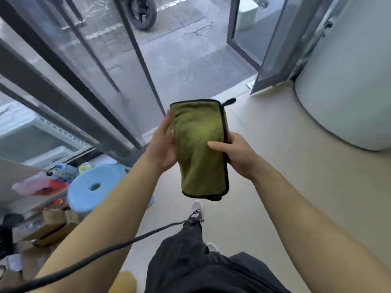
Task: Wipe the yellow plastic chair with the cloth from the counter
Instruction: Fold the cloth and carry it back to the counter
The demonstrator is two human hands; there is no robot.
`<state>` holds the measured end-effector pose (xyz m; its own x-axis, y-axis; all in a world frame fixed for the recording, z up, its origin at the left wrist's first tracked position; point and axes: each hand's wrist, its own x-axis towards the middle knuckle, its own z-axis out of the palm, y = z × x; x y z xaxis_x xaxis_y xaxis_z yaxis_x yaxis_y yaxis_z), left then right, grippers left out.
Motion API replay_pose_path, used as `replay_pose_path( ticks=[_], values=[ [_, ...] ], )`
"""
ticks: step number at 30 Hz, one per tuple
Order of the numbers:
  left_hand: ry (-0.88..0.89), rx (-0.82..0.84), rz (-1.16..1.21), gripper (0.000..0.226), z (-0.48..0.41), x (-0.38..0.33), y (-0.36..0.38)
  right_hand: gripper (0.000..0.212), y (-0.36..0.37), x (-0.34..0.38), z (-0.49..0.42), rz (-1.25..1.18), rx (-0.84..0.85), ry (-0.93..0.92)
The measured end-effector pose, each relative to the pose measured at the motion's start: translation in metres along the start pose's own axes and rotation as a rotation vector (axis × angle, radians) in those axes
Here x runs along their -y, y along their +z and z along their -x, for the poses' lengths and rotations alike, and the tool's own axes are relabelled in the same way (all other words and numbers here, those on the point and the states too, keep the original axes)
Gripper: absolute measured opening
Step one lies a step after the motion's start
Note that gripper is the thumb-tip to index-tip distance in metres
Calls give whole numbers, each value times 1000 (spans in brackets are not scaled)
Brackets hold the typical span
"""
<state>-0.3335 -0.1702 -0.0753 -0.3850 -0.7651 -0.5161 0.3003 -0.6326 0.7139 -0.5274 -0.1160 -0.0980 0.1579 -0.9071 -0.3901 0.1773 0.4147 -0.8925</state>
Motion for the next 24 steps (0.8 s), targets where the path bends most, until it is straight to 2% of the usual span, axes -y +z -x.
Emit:
replay_pose_path(
  ticks=[2, 4, 7, 8, 10, 11, 13, 14, 17, 18, 20, 22, 24],
  values=[
    [-201, 21, -188, 53, -37, 16, -2, 27, -18, -1, -20, 20, -220, 38],
    [-355, 5, -322, 64, -74, 26, -3, 30, -37, -2, -41, 78, -333, 161],
    [-426, 20, -603, 44, -127, 24, 6, 44, -73, 1, -65, 88, -394, 398],
    [-419, 1, -664, 51, -145, 22, 12, 43, -87, 4, -70, 65, -429, 452],
    [-389, -53, -698, 77, -178, 19, 32, 40, -114, 11, -75, 7, -514, 513],
    [-342, -67, -730, 80, -191, 19, 46, 39, -126, 13, -75, -30, -555, 529],
    [-234, -27, -791, 68, -211, 22, 83, 40, -151, 18, -74, -92, -632, 530],
    [-180, 24, -834, 61, -221, 25, 101, 46, -164, 19, -72, -110, -675, 519],
    [-58, 246, -1024, 47, -256, 33, 158, 95, -209, 23, -68, -143, -741, 432],
    [-34, 331, -1100, 43, -268, 36, 178, 100, -227, 24, -65, -110, -739, 392],
    [29, 467, -1312, 42, -294, 46, 220, 91, -262, 27, -59, 64, -718, 368],
    [128, 570, -1561, 50, -318, 60, 265, 83, -301, 32, -55, 330, -717, 422],
    [214, 648, -1795, 56, -339, 77, 308, 69, -342, 34, -53, 590, -783, 452]
  ],
)
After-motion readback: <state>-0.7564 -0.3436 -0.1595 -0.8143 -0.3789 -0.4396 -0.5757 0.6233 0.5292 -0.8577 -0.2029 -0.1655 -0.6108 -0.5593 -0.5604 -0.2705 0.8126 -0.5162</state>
